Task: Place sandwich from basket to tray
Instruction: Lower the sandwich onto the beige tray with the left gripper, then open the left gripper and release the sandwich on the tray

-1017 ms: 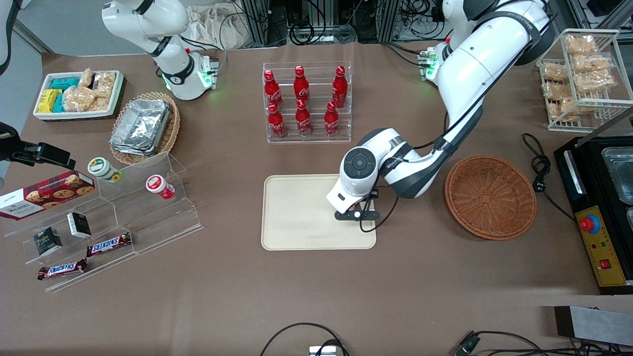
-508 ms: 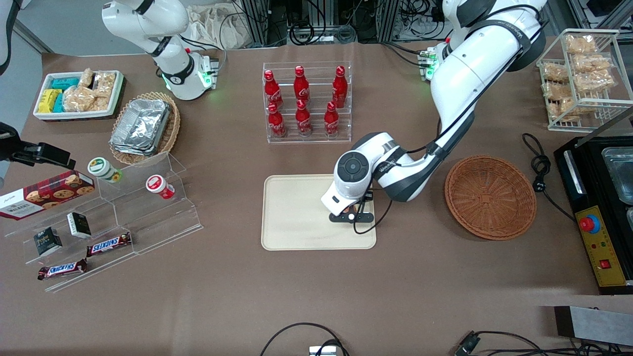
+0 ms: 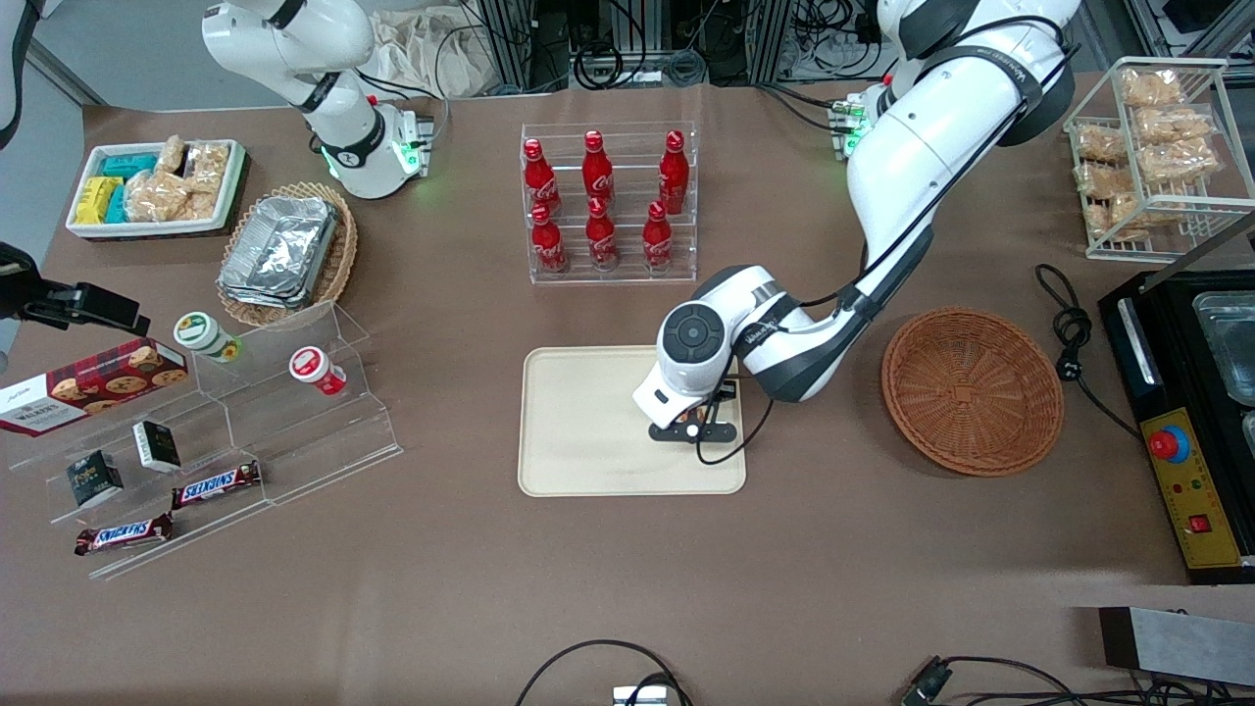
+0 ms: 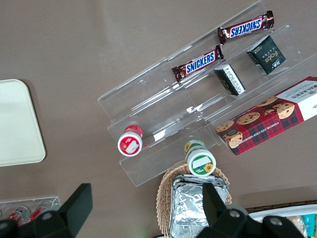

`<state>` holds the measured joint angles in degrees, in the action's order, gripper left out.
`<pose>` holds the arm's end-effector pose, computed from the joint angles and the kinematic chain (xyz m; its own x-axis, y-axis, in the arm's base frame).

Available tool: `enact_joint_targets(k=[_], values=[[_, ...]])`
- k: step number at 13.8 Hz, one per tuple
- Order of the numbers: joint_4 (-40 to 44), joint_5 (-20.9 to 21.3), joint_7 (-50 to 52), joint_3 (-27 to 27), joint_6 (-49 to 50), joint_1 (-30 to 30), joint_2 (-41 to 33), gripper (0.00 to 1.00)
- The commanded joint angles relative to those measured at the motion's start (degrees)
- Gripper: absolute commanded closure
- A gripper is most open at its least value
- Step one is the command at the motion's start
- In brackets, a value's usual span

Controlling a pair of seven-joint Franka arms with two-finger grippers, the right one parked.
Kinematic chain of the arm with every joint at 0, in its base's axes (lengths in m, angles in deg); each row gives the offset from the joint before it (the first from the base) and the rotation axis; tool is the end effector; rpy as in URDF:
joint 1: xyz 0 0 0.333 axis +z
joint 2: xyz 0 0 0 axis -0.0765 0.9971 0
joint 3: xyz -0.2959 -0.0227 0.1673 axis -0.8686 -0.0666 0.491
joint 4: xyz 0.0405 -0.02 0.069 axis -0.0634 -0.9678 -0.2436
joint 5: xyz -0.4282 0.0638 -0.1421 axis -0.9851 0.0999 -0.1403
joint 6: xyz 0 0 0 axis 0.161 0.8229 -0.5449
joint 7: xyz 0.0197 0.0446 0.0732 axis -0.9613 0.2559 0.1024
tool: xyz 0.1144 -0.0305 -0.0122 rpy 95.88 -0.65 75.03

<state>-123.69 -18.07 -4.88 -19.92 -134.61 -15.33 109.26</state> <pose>0.5969 -0.4858 0.1957 0.9953 -0.0508 -0.0829 -0.0549 -0.9973 -0.0483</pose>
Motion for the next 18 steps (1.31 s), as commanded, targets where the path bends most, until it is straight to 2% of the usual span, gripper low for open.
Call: enact_joint_targets(k=[1,3,4,5,11,18], values=[[1.8,3.1,1.4,0.5,-0.2,-1.4,1.4,0.85],[1.8,3.6,1.5,0.5,-0.7,-1.4,1.7,0.53],[1.7,3.7,1.4,0.5,-0.8,-1.4,1.7,0.14],[1.7,3.7,1.4,0.5,-0.9,-1.4,1.7,0.0],[1.7,3.6,1.3,0.5,-2.2,-1.1,1.1,0.0],[1.8,2.5,1.3,0.2,2.3,-0.5,-2.7,0.0]])
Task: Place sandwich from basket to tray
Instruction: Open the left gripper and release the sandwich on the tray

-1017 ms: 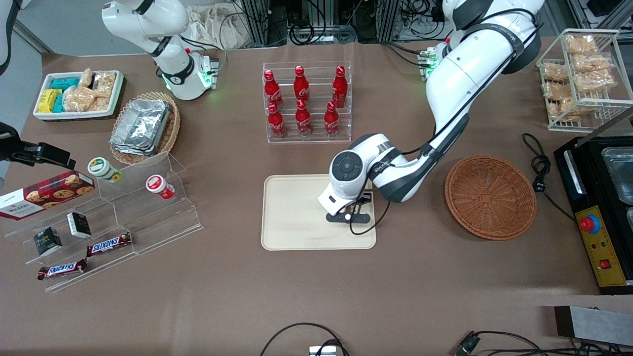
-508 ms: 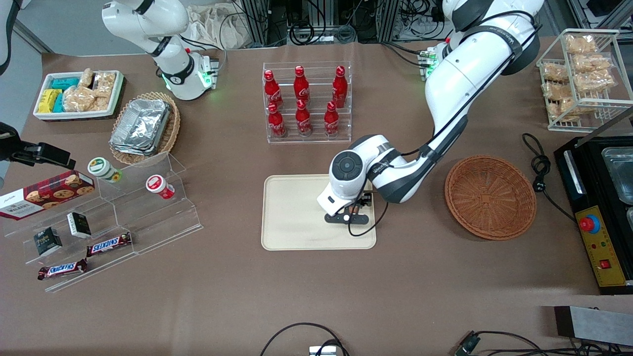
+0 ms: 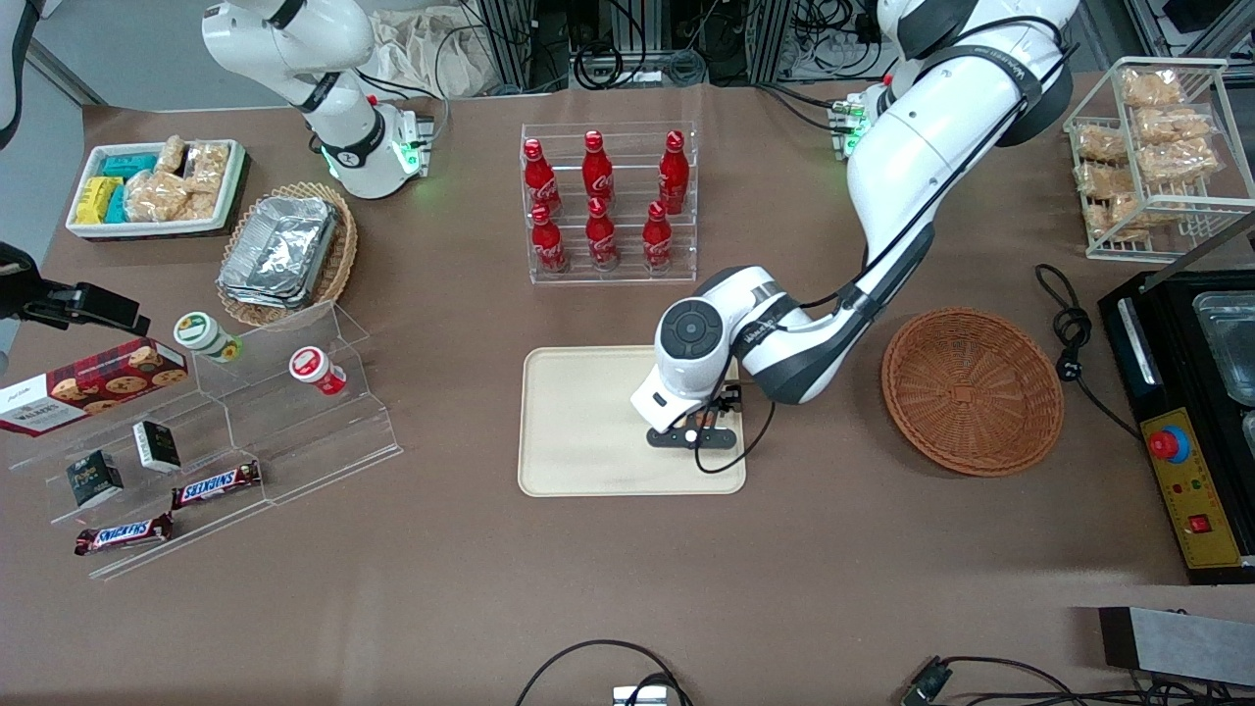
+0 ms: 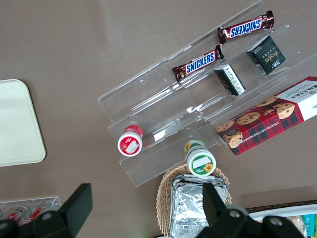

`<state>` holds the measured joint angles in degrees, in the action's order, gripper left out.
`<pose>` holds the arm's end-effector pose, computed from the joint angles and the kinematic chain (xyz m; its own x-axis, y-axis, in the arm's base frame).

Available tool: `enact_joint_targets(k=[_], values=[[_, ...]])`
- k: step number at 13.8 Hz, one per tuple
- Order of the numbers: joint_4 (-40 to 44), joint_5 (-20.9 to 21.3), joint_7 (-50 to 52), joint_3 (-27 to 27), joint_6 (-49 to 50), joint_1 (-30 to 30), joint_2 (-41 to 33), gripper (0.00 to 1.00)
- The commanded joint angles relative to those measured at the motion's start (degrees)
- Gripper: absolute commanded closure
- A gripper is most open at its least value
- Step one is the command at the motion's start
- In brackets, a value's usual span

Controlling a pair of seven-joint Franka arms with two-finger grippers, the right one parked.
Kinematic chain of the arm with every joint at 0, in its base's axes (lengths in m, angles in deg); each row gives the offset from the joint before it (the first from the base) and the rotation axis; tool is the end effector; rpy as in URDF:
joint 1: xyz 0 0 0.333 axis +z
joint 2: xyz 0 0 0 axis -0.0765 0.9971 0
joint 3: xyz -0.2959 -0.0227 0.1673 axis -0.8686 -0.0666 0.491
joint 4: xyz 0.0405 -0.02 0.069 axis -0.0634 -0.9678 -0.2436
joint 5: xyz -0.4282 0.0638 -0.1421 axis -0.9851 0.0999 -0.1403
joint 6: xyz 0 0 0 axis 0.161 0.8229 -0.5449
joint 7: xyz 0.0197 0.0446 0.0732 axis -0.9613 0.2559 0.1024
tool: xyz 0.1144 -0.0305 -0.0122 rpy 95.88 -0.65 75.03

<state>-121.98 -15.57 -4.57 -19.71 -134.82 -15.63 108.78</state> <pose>0.6108 -0.4868 0.2137 0.9981 -0.0581 -0.0204 -0.0592 -0.9967 -0.0554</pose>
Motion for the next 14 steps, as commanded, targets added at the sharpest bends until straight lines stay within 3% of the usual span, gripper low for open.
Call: enact_joint_targets(k=[1,11,14], values=[[0.2,-0.1,1.0,0.0,3.5,-0.2,-2.7,0.0],[2.7,-8.5,1.0,0.0,10.7,7.5,-16.4,0.0],[5.2,-8.6,0.6,0.0,14.6,11.0,-18.7,0.0]])
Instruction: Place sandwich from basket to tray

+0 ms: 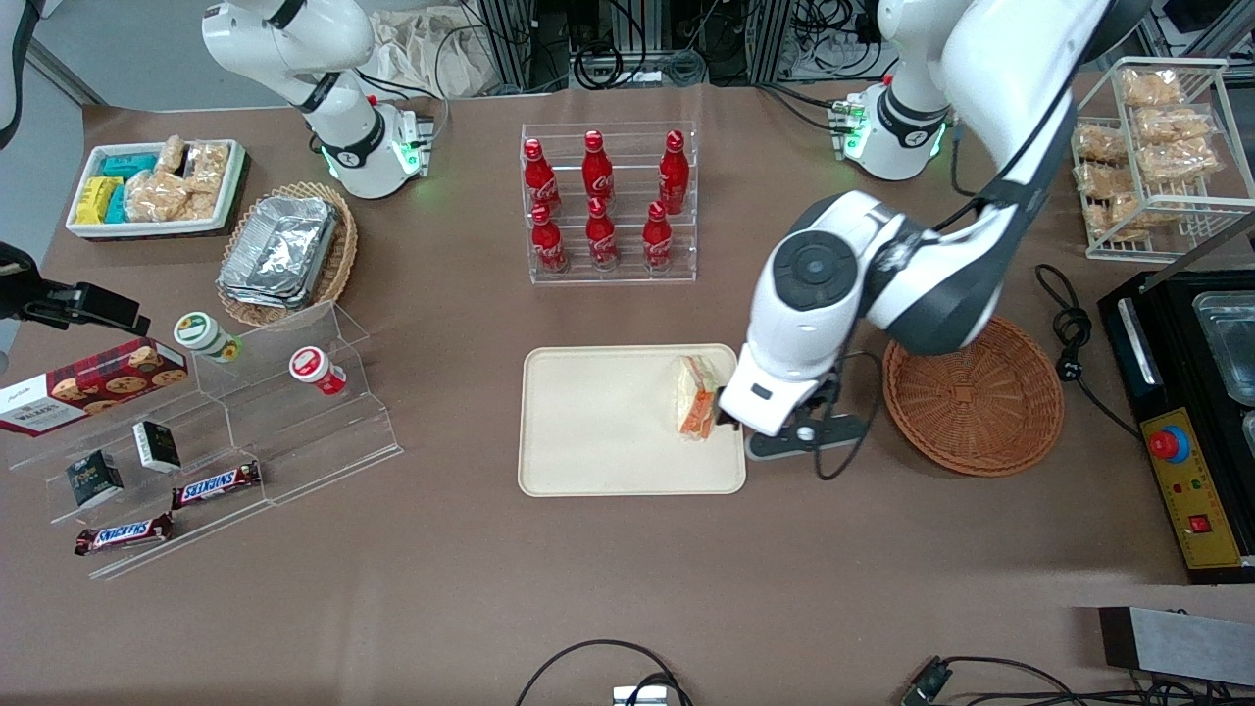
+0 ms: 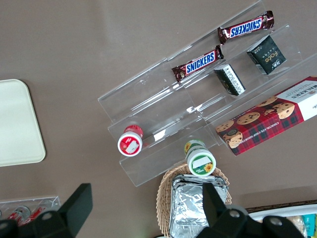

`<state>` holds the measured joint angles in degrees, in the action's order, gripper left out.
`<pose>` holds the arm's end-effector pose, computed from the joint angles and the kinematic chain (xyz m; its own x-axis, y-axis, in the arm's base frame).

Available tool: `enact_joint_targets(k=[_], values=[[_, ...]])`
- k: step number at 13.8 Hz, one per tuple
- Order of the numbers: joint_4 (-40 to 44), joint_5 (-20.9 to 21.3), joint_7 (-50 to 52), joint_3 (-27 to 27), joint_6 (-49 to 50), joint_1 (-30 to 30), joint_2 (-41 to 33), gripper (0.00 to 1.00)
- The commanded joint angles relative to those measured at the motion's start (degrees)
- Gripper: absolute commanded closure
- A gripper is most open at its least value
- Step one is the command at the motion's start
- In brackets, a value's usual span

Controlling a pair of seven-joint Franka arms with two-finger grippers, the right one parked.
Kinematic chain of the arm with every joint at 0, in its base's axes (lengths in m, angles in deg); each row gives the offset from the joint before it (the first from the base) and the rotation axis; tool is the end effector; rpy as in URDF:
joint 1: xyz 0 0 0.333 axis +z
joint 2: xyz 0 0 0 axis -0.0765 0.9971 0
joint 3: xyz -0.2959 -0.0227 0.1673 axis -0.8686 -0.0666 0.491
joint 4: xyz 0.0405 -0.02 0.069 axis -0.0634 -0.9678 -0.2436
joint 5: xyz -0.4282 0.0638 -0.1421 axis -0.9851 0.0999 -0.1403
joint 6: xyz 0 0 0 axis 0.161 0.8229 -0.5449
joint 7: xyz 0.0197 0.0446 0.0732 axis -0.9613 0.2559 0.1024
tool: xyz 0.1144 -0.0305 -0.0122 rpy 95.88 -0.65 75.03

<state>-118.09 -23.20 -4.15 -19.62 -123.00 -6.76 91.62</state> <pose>0.6773 -0.3724 0.4375 0.9756 0.1950 0.1008 0.2001 -0.9789 -0.0423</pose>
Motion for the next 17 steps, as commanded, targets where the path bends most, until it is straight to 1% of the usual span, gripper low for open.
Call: enact_joint_targets(k=[1,4,6,7,8,10,11,12,14,16,17], values=[[2.3,-1.0,-0.1,-0.2,4.1,3.8,-1.8,0.0],[3.0,-1.0,-2.4,0.0,5.7,6.1,-2.6,0.0],[2.5,-1.2,-6.3,0.1,6.3,7.9,-4.3,0.0],[2.3,-2.2,-9.9,0.3,7.2,8.4,-5.4,0.0],[1.9,-4.7,-14.0,2.9,7.5,8.4,-6.8,0.0],[-1.1,-14.0,-23.9,11.7,7.0,6.7,-12.4,0.0],[-2.3,-17.6,-30.2,15.9,7.1,6.0,-14.6,0.0],[-2.7,-19.4,-35.5,18.5,7.6,5.6,-15.9,0.0],[-4.6,-21.3,-42.6,21.5,7.7,5.5,-19.1,0.0],[-9.0,-21.3,-46.0,23.0,7.0,4.8,-23.4,0.0],[-10.0,-21.2,-46.0,23.7,6.6,4.3,-25.2,0.0]])
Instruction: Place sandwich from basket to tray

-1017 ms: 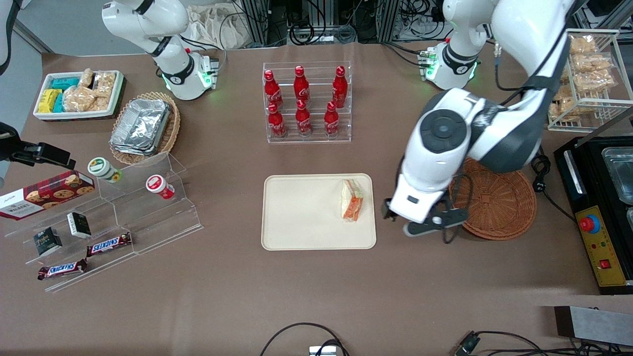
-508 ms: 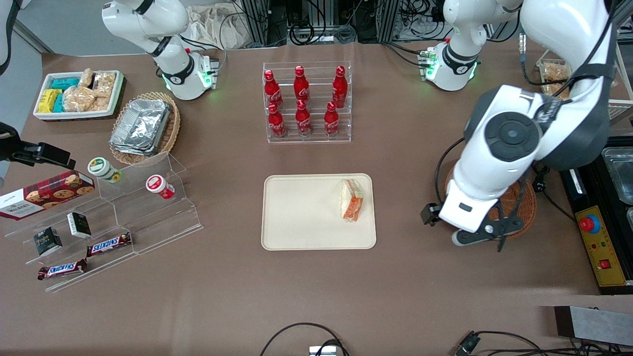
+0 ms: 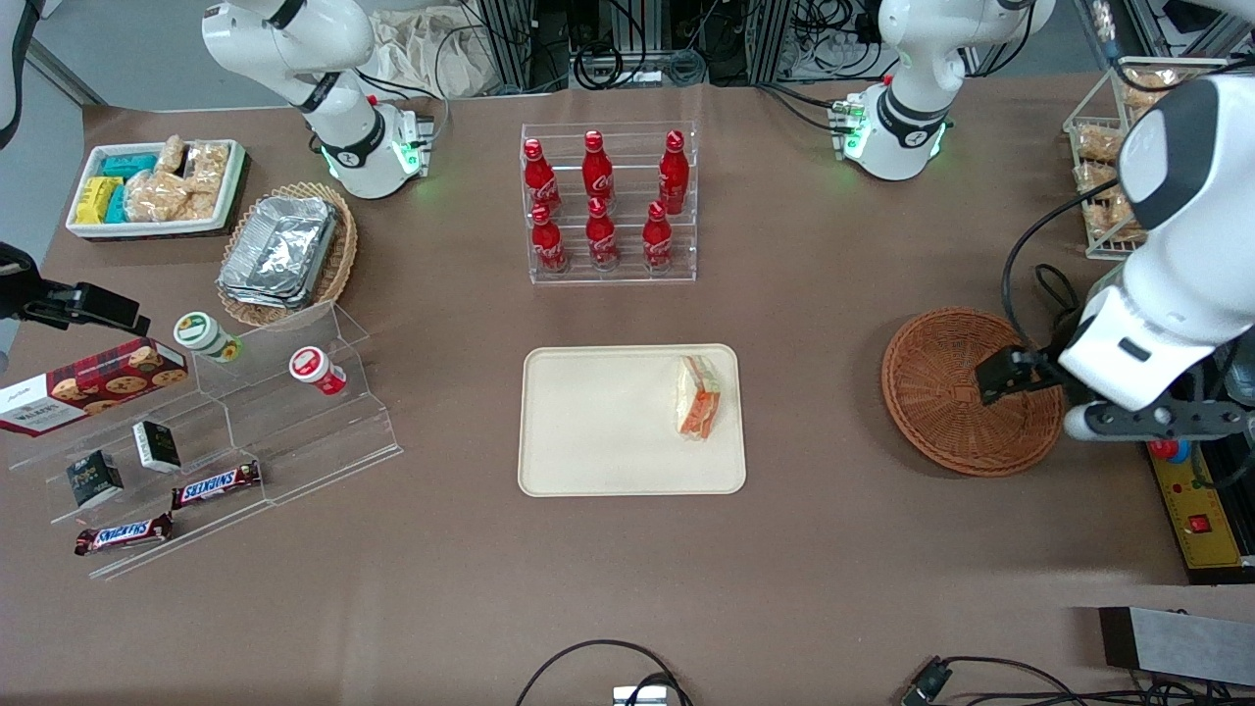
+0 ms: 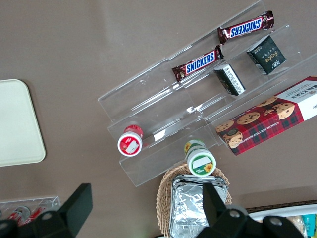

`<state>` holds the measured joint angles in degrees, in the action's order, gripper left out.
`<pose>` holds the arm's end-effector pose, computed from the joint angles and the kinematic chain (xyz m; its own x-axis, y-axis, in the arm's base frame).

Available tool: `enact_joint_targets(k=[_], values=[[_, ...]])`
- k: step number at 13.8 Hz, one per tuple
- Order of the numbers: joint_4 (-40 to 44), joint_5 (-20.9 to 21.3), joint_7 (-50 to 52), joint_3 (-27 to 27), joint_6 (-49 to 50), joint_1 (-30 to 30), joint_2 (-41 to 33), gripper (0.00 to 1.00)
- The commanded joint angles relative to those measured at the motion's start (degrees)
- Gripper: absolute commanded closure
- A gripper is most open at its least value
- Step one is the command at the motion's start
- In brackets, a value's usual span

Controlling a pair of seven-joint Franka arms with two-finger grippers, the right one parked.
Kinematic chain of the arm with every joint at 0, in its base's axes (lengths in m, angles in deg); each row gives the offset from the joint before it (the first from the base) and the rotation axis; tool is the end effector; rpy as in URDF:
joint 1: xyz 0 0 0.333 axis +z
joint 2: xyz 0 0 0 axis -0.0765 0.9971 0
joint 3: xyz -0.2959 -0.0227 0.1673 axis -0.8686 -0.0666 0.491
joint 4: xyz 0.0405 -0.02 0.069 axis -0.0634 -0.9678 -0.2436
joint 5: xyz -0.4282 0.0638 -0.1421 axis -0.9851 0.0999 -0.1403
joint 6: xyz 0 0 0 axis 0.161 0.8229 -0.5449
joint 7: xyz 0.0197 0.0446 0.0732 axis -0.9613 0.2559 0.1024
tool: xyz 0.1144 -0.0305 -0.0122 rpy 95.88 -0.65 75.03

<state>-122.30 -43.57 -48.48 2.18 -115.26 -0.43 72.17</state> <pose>0.6895 -0.0995 0.5825 0.9966 -0.0449 0.0689 -0.0441 -0.9989 -0.0129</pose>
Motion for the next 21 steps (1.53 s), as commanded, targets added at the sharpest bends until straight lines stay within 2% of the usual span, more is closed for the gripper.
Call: enact_joint_targets(k=[1,4,8,19,21], values=[[-6.5,-0.8,-1.9,2.9,-1.1,-2.3,-7.3,0.0],[-8.8,-0.8,-2.2,4.7,-0.3,-2.4,-11.3,0.0],[-8.6,-0.8,-9.1,6.1,5.8,-2.1,-14.5,0.0],[-8.9,-1.1,-8.7,6.1,11.3,-1.4,-19.9,0.0],[-8.6,-2.9,-8.5,6.1,11.9,-1.4,-20.0,0.0]])
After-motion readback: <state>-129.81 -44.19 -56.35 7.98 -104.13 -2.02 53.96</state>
